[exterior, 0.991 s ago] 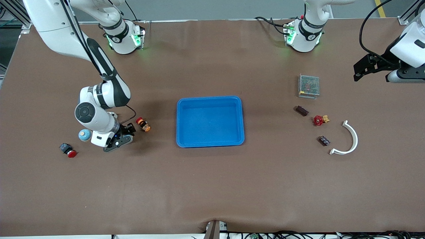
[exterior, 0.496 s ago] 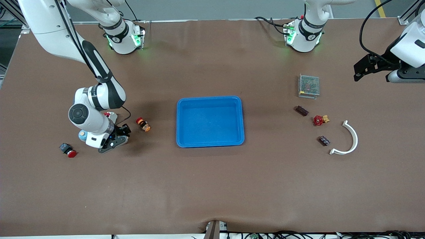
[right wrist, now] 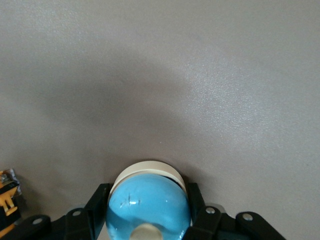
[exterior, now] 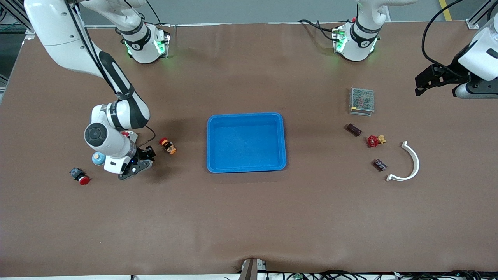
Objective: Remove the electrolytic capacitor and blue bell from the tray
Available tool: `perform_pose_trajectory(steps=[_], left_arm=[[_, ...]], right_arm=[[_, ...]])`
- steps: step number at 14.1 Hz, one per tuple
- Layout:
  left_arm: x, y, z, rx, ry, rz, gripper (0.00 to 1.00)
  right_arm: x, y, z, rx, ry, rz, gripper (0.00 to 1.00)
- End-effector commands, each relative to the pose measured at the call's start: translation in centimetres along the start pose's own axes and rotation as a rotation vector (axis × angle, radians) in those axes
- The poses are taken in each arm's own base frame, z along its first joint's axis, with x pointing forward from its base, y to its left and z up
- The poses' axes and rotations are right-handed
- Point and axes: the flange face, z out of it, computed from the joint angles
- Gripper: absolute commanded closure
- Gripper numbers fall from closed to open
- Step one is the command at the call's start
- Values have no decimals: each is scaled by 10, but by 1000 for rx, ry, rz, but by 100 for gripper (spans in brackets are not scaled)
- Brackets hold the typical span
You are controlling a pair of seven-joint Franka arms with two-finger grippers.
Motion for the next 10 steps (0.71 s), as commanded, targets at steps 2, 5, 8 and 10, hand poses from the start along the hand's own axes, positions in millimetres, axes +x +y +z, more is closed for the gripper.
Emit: perform_pose_trajectory(steps=[2, 5, 8, 10], left_arm=[[1, -2, -3, 20, 8, -13, 0], [1, -6, -3, 20, 7, -19, 0], [0, -6, -3, 19, 7, -22, 0], [0, -6, -3, 20, 9, -20, 0]], right_arm=[[0, 2, 0, -7, 9, -13, 46], [0, 4, -1, -7, 12, -8, 0], [1, 7, -4, -7, 11, -2, 0], [4, 5, -12, -9, 17, 6, 0]])
